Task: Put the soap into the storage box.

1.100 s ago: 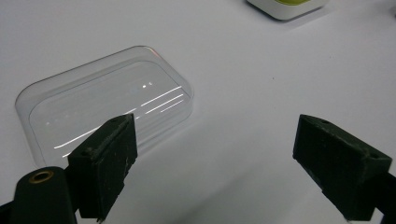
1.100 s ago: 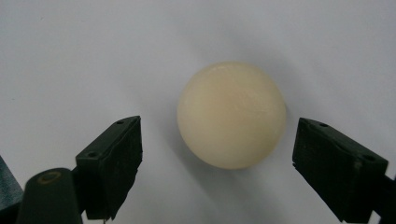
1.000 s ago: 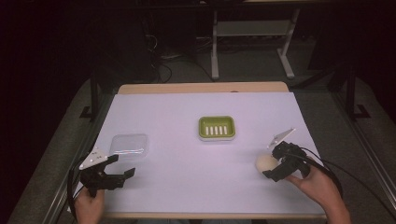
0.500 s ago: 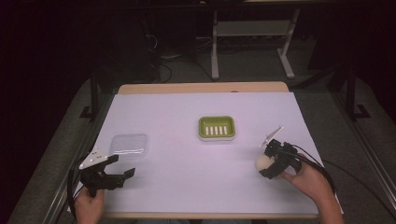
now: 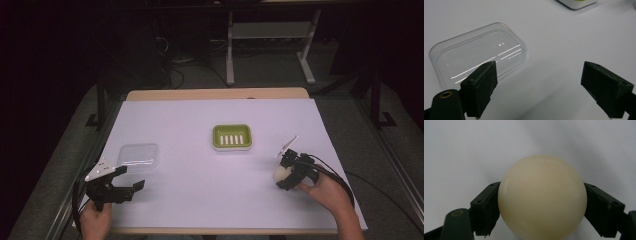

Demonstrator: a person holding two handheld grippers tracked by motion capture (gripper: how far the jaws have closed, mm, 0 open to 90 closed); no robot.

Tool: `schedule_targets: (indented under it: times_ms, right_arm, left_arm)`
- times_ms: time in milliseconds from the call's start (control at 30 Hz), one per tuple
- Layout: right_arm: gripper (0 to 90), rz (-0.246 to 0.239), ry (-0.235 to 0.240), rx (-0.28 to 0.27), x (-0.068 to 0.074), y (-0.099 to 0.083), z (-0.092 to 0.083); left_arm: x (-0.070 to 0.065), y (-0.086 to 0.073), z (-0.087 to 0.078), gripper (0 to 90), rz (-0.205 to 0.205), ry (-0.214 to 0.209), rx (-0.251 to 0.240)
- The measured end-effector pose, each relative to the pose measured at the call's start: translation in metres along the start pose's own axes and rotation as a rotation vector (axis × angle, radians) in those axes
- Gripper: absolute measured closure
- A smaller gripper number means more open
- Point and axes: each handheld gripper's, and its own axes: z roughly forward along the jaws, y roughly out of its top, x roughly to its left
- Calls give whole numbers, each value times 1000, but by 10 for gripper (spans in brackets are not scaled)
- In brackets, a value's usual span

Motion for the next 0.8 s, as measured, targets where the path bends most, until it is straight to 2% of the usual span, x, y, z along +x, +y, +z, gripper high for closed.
schedule_targets:
  times_ms: [300,400,467,600,800]
  right_arm:
    - [238,0,6,15,0,1,0]
    - [240,-13,-17,46,2,5,-1]
    - [241,-13,-19,48,2,5,-1]
    - [240,6,10,7,-1,8,-10]
    - [240,4,17,-18,-3,17,-21]
  left_arm:
    - [0,0,1,129,-4,0,1]
    - [0,0,0,129,-5,0,-4]
    - [1,0,0,129,-5,0,-3]
    - [1,-1,-1,129,-9,2,-1]
    - [1,0,-1,129,-9,5,0]
